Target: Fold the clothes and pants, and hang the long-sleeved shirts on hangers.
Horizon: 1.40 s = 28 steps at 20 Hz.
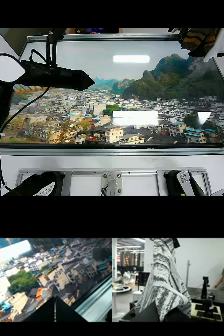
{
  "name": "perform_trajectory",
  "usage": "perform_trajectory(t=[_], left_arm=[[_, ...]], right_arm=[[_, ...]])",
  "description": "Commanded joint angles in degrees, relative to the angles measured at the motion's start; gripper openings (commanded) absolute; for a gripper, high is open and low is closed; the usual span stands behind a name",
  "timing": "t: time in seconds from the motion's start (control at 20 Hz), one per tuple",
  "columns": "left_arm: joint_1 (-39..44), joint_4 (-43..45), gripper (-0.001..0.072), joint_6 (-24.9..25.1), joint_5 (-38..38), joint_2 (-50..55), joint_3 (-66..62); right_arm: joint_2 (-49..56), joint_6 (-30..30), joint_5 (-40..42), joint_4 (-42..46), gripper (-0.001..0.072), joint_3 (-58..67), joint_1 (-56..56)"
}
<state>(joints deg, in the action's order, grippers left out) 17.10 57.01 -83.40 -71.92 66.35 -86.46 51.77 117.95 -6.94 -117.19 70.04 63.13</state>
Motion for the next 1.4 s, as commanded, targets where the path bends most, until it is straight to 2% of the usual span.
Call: perform_trajectory(t=[0.0, 0.35, 0.45, 0.55, 0.6, 0.75, 0.9, 1.0, 1.2, 1.35], left_arm=[[0.0, 0.0, 0.0013, -0.4, -1.5, 0.0, 0.0], [0.0, 0.0, 0.0013, -1.0, -3.0, 0.0, 0.0], [0.0, 0.0, 0.0013, -1.0, -3.1, 0.0, 0.0], [0.0, 0.0, 0.0013, -1.0, -3.1, 0.0, 0.0], [0.0, 0.0, 0.0013, -1.0, -3.1, 0.0, 0.0], [0.0, 0.0, 0.0013, -1.0, -3.6, 0.0, 0.0], [0.0, 0.0, 0.0013, -1.0, -4.3, 0.0, 0.0], [0.0, 0.0, 0.0013, -1.0, -5.2, 0.0, 0.0], [0.0, 0.0, 0.0013, -1.0, -7.3, 0.0, 0.0], [0.0, 0.0, 0.0013, -1.0, -8.3, 0.0, 0.0]], right_arm=[[0.7, -2.0, 0.7, 0.0, 0.0005, 0.1, 1.8], [1.2, -1.8, 8.2, 0.0, 0.0009, 0.1, 1.8], [1.0, -1.8, 8.0, 0.0, 0.0052, 0.1, 1.8], [0.5, -1.8, 8.0, 0.0, 0.0415, 0.1, 1.8], [-0.5, -1.8, 8.0, 0.0, 0.0524, 0.1, 1.8], [-6.3, -2.6, 5.2, 0.0, 0.0516, 0.1, 1.2], [-11.1, -13.0, 4.0, 0.0, 0.0516, 0.1, -1.3], [-13.7, -14.8, 5.9, 0.0, 0.0516, 0.1, -4.5], [-17.7, -14.7, 16.5, 0.0, 0.0515, 0.1, -13.2], [-18.2, -14.7, 30.2, 0.0, 0.0514, 0.1, -20.5]])
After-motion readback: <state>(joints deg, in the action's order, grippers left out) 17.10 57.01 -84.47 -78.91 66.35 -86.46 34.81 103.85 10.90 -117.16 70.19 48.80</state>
